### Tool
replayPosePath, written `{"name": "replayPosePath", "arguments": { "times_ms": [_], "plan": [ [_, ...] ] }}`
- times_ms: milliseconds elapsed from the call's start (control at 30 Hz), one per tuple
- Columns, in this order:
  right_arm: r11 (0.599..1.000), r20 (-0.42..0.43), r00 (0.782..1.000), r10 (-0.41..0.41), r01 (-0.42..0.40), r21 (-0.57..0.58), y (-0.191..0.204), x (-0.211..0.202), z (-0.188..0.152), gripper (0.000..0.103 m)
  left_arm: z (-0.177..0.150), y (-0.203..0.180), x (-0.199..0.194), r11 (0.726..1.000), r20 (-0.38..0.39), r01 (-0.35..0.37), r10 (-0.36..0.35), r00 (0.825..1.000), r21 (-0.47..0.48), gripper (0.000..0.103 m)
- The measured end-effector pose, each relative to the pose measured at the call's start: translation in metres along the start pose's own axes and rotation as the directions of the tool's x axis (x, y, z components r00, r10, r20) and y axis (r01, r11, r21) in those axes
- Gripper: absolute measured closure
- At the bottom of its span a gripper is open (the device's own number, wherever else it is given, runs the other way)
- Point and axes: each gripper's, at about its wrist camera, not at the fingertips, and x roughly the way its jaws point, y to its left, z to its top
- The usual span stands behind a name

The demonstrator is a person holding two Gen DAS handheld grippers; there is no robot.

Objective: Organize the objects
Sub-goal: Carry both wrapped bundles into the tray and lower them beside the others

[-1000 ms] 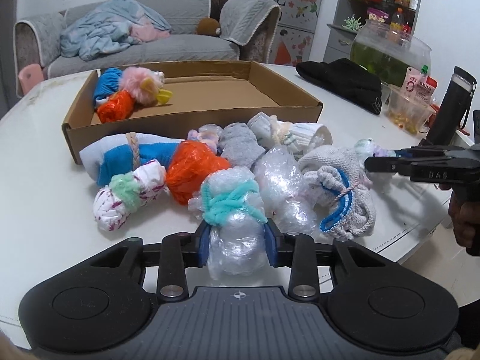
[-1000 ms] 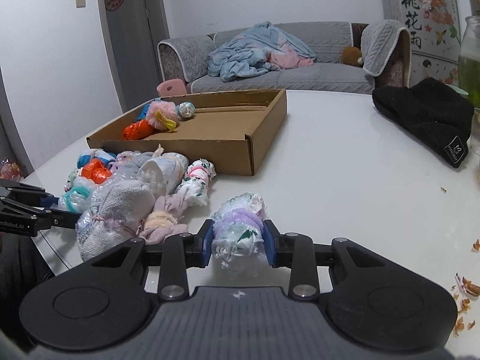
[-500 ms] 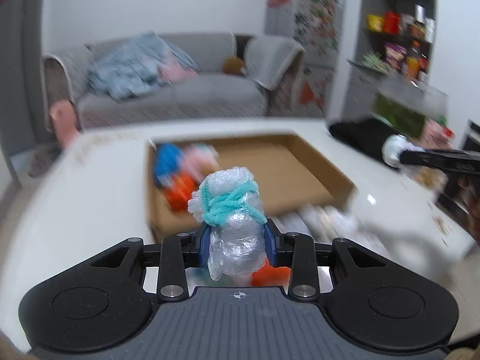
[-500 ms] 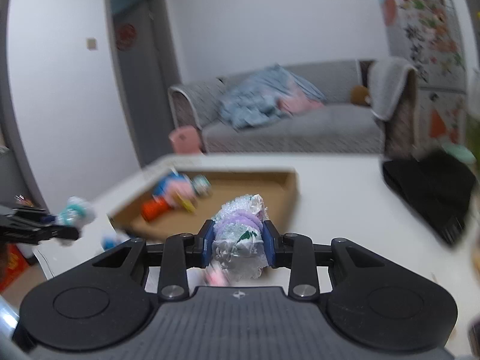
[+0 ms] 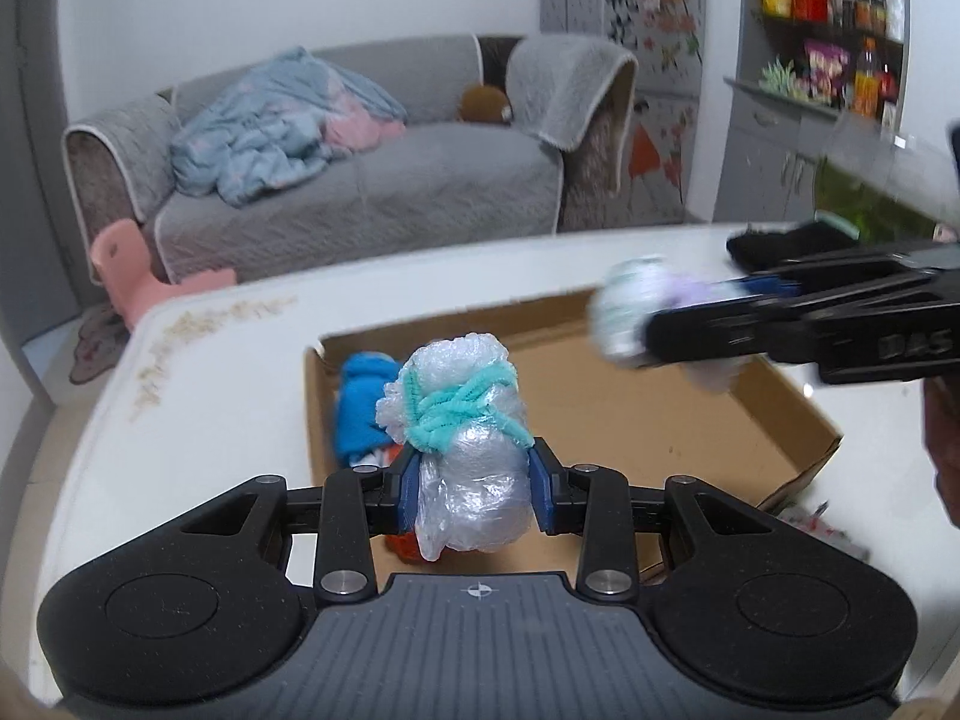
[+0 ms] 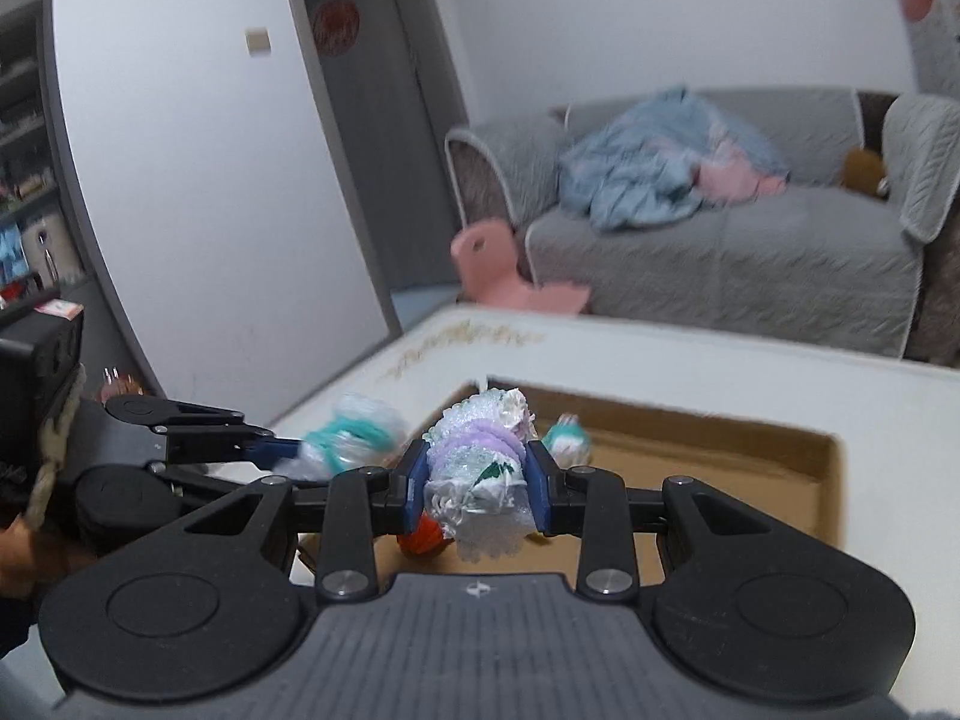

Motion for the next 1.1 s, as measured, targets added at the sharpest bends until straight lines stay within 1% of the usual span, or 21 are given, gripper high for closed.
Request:
{"name": "replayPosePath", "arguments": {
  "times_ms": [67, 167, 267, 400, 633, 700, 733, 833, 867, 933, 1000, 1033, 1067, 1100],
  "plan": [
    [1.0, -0.046, 0.999, -0.008, 0.008, 0.001, 0.002, 0.019, -0.002, 0.073, -0.005, -0.001, 0.012, 1.0, -0.022, -0.014, 0.014, 1.0, 0.021, 0.061],
    [1.0, -0.09, 0.996, -0.022, 0.022, -0.001, -0.002, 0.031, -0.009, 0.073, -0.013, -0.004, 0.027, 0.999, -0.055, -0.022, 0.024, 0.998, 0.046, 0.061],
    [0.999, -0.128, 0.991, -0.032, 0.033, 0.002, -0.006, 0.039, -0.012, 0.073, -0.019, -0.009, 0.039, 0.993, -0.075, -0.058, 0.066, 0.995, 0.106, 0.061],
    [0.999, -0.177, 0.983, -0.038, 0.039, 0.005, -0.006, 0.052, -0.018, 0.073, -0.026, -0.016, 0.05, 0.982, -0.104, -0.076, 0.095, 0.99, 0.171, 0.061],
    [0.999, -0.239, 0.97, -0.033, 0.039, 0.022, -0.002, 0.068, -0.021, 0.072, -0.028, -0.014, 0.057, 0.981, -0.118, -0.072, 0.095, 0.989, 0.182, 0.059],
    [0.999, -0.26, 0.965, -0.031, 0.042, 0.035, -0.003, 0.073, -0.021, 0.072, -0.028, -0.012, 0.058, 0.983, -0.122, -0.066, 0.088, 0.989, 0.172, 0.053],
    [0.998, -0.268, 0.963, -0.034, 0.045, 0.036, -0.003, 0.074, -0.022, 0.072, -0.028, -0.012, 0.06, 0.983, -0.125, -0.07, 0.093, 0.988, 0.172, 0.048],
    [0.999, -0.282, 0.959, -0.039, 0.046, 0.019, 0.002, 0.077, -0.025, 0.072, -0.028, -0.016, 0.061, 0.981, -0.13, -0.073, 0.098, 0.987, 0.18, 0.045],
    [0.999, -0.288, 0.957, -0.038, 0.044, 0.013, 0.003, 0.078, -0.025, 0.071, -0.027, -0.016, 0.061, 0.981, -0.133, -0.073, 0.097, 0.986, 0.178, 0.042],
    [0.999, -0.302, 0.952, -0.039, 0.04, -0.004, 0.008, 0.08, -0.025, 0.069, -0.025, -0.015, 0.062, 0.985, -0.141, -0.066, 0.089, 0.986, 0.162, 0.037],
    [0.999, -0.304, 0.951, -0.053, 0.046, -0.028, 0.013, 0.08, -0.024, 0.068, -0.024, -0.014, 0.061, 0.986, -0.146, -0.067, 0.089, 0.985, 0.151, 0.037],
    [0.998, -0.305, 0.951, -0.054, 0.047, -0.03, 0.013, 0.081, -0.022, 0.068, -0.023, -0.013, 0.061, 0.987, -0.152, -0.068, 0.09, 0.984, 0.143, 0.034],
    [0.999, -0.305, 0.951, -0.052, 0.045, -0.03, 0.013, 0.08, -0.021, 0.061, -0.022, -0.011, 0.061, 0.989, -0.161, -0.068, 0.088, 0.983, 0.129, 0.027],
    [0.999, -0.307, 0.95, -0.05, 0.043, -0.03, 0.014, 0.08, -0.019, 0.048, -0.021, -0.01, 0.061, 0.991, -0.172, -0.067, 0.086, 0.981, 0.113, 0.024]
  ]
}}
